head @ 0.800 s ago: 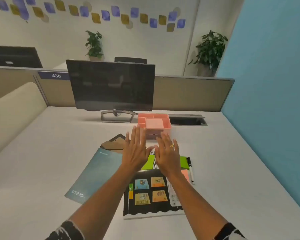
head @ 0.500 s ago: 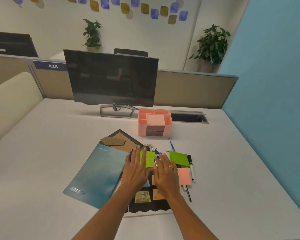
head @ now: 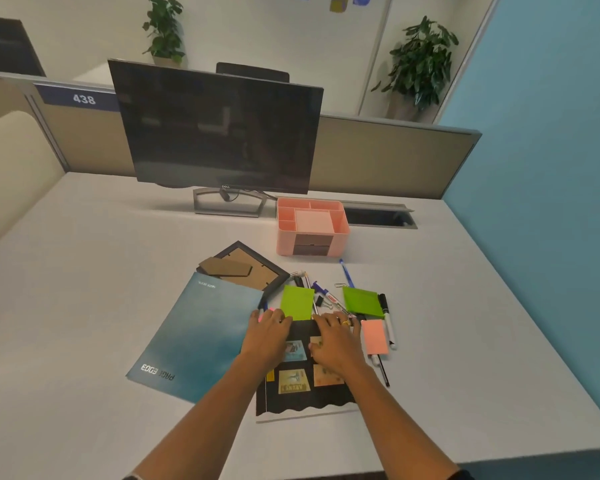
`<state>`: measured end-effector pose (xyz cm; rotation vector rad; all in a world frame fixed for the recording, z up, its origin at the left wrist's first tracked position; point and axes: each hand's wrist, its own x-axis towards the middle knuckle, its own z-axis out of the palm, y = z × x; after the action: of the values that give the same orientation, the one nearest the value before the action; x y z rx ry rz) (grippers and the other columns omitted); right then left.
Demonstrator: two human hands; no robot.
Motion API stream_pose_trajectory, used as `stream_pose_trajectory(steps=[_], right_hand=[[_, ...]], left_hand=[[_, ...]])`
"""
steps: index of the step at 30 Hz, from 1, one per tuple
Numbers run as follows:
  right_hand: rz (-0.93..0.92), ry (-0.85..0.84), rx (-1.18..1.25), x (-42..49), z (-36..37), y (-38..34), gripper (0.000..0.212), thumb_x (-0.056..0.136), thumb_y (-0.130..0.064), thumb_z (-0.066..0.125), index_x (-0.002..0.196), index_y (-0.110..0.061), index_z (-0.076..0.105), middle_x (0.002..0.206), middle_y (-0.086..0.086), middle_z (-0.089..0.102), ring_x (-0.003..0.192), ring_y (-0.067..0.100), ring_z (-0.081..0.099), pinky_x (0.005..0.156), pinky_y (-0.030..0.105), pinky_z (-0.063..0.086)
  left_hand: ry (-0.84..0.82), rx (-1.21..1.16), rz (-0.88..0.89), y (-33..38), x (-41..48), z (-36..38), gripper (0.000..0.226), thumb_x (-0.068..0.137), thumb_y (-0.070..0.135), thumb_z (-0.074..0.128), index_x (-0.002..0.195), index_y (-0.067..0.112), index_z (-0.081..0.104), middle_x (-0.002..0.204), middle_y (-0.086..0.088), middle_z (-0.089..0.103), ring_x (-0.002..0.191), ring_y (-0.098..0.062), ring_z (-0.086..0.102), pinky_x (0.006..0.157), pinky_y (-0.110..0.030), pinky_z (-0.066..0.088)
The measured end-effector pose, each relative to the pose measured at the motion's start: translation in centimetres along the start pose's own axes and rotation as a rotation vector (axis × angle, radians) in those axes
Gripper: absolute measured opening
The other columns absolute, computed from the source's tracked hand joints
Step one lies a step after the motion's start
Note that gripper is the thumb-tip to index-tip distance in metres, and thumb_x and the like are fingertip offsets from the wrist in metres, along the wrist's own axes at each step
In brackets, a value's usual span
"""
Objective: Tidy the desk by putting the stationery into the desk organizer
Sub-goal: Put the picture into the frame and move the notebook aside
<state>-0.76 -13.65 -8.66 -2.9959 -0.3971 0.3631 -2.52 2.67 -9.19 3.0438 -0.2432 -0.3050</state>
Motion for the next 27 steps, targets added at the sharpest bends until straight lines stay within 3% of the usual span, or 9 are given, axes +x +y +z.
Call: stream_pose_trajectory(steps=[6,10,14,18,20,23,27], right_hand=[[0.054,0.044,0.045,0.9,-2.1,-0.2,0.039,0.087,-0.031,0.057,0.126,-0.029,0.053,0.133,0.001,0.051,0.131,0.024,0.032,0.111,0.049,0.02],[0.144,-0.077,0.3,0.6,-5.8,-0.3,0.023,0.083,-0.027,0.065,0.106,-0.027,0.069,0.109,0.001,0.067,0.108,0.019,0.054,0.089,0.036,0.046],[0.13,-0.256,0.405,-1.3,-10.4,-0.5,0.024,0.083,-0.017,0.067,0.107,-0.017,0.07,0.106,0.003,0.067,0.09,0.015,0.058,0.068,0.023,0.045],[0.165,-0.253,0.48,-3.7,-14.4,-0.2,0.023,0.084,-0.022,0.067,0.106,-0.02,0.069,0.105,-0.003,0.062,0.095,0.018,0.058,0.075,0.027,0.046],[0.181,-0.187,0.511,-4.7,-16.2,-0.2,0.018,0.085,-0.024,0.066,0.103,-0.022,0.069,0.103,-0.003,0.065,0.088,0.018,0.063,0.071,0.027,0.049],[0.187,-0.016,0.549,-5.8,-17.7,-0.9,0.012,0.085,-0.028,0.065,0.097,-0.026,0.067,0.094,-0.005,0.067,0.071,0.014,0.065,0.058,0.022,0.047],[0.148,0.245,0.584,-6.5,-17.7,-3.5,0.007,0.082,-0.028,0.067,0.089,-0.028,0.069,0.083,-0.009,0.065,0.068,0.007,0.061,0.062,0.022,0.044]], left_hand=[[0.027,-0.08,0.044,-0.5,0.1,-1.0,0.056,0.086,0.042,0.064,0.135,0.026,0.044,0.138,-0.006,0.044,0.134,-0.025,0.034,0.116,-0.05,0.018],[0.115,-0.232,0.05,-1.0,-0.4,-3.0,0.037,0.089,0.034,0.06,0.126,0.029,0.057,0.127,-0.002,0.054,0.123,-0.022,0.043,0.107,-0.045,0.03],[0.128,-0.395,0.074,-1.1,-1.2,-5.1,0.031,0.085,0.032,0.066,0.116,0.03,0.065,0.122,0.001,0.057,0.117,-0.019,0.047,0.1,-0.044,0.037],[0.389,-0.552,-0.12,-0.1,-2.9,-6.6,0.041,0.084,0.04,0.068,0.122,0.026,0.061,0.129,0.001,0.049,0.122,-0.018,0.042,0.102,-0.039,0.037],[0.513,-0.578,-0.284,0.7,-4.1,-7.3,0.048,0.086,0.05,0.061,0.126,0.025,0.055,0.131,-0.001,0.046,0.123,-0.019,0.041,0.1,-0.038,0.039],[0.353,-0.87,-0.425,2.2,-5.0,-9.2,0.06,0.087,0.066,0.044,0.128,0.022,0.05,0.131,-0.005,0.052,0.119,-0.021,0.049,0.096,-0.04,0.045],[-0.032,-1.648,-0.356,3.8,-4.7,-12.3,0.066,0.084,0.071,0.04,0.124,0.021,0.055,0.126,-0.004,0.062,0.116,-0.027,0.059,0.096,-0.045,0.048]])
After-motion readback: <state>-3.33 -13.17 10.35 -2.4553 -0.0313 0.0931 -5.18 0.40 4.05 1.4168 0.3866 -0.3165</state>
